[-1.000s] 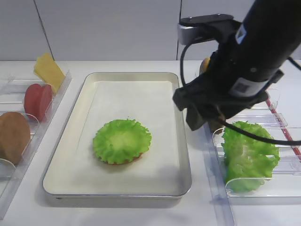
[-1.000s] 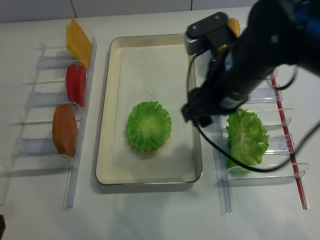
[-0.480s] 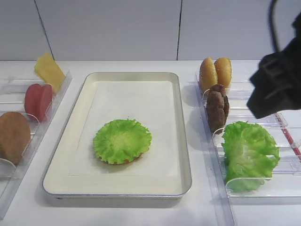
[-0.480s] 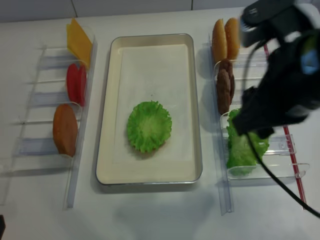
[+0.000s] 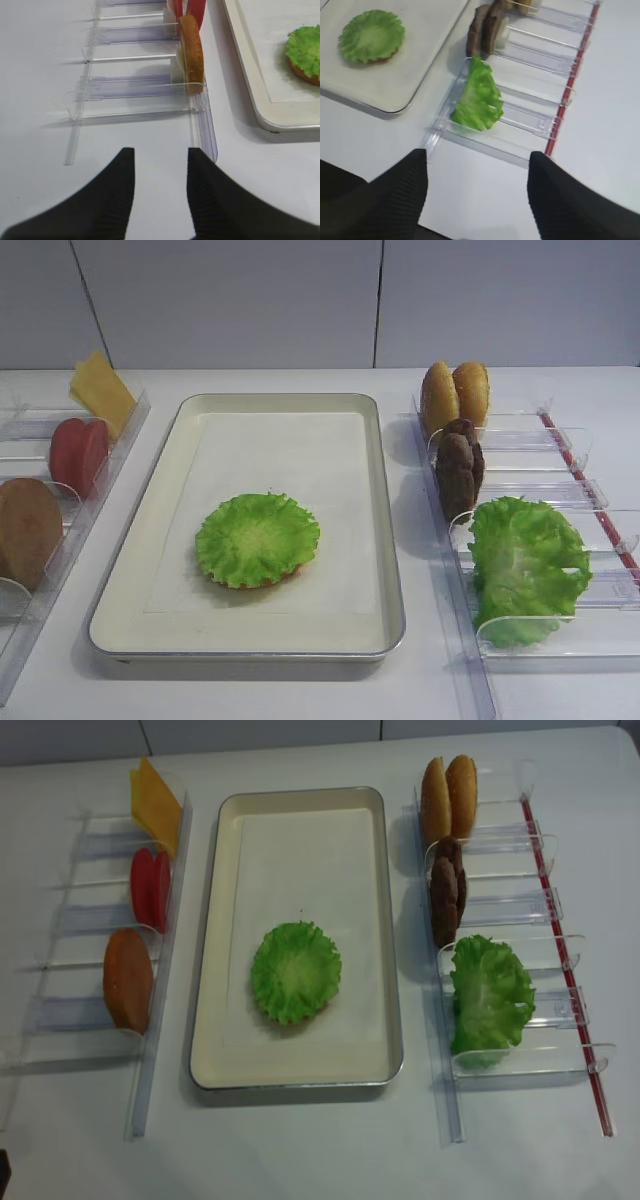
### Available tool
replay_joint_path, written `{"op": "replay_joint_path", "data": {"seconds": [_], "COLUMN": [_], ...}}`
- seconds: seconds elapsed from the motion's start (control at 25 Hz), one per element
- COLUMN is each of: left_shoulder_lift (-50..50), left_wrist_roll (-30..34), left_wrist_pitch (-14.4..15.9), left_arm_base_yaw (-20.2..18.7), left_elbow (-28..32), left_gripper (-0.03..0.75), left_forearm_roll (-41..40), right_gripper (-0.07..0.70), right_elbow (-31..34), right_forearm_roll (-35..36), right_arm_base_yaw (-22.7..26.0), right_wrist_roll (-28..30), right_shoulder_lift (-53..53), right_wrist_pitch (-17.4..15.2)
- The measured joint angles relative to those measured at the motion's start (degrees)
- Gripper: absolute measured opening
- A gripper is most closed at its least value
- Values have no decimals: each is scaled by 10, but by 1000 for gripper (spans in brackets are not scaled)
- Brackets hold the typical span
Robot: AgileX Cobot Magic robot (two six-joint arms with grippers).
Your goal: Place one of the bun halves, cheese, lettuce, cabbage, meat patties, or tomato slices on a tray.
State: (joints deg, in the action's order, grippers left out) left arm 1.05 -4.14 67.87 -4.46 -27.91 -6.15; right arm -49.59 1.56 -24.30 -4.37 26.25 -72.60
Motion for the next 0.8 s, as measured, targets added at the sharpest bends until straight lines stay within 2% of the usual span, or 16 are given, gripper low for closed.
{"op": "replay_joint_path", "data": {"seconds": [0.2,0.4,0.52,0.68,0.8], "left_shoulder_lift": [0,0,0,0,0], "left_wrist_roll": [0,0,0,0,0], "left_wrist_pitch": [0,0,0,0,0], "left_arm_base_yaw": [0,0,0,0,0], "left_elbow": [0,0,0,0,0], "left_gripper": [258,258,258,258,258], "left_forearm_roll": [0,0,0,0,-1], "right_gripper": [433,433,432,432,431], "right_elbow": [83,150,188,215,223], "right_forearm_roll": [12,18,20,23,24], "right_arm_base_yaw": [118,206,225,233,233], "right_wrist_roll": [44,57,78,113,118], "right_shoulder_lift": [-150,-233,-257,-272,-272], "right_wrist_pitch": [-7,-8,-7,55,67]}}
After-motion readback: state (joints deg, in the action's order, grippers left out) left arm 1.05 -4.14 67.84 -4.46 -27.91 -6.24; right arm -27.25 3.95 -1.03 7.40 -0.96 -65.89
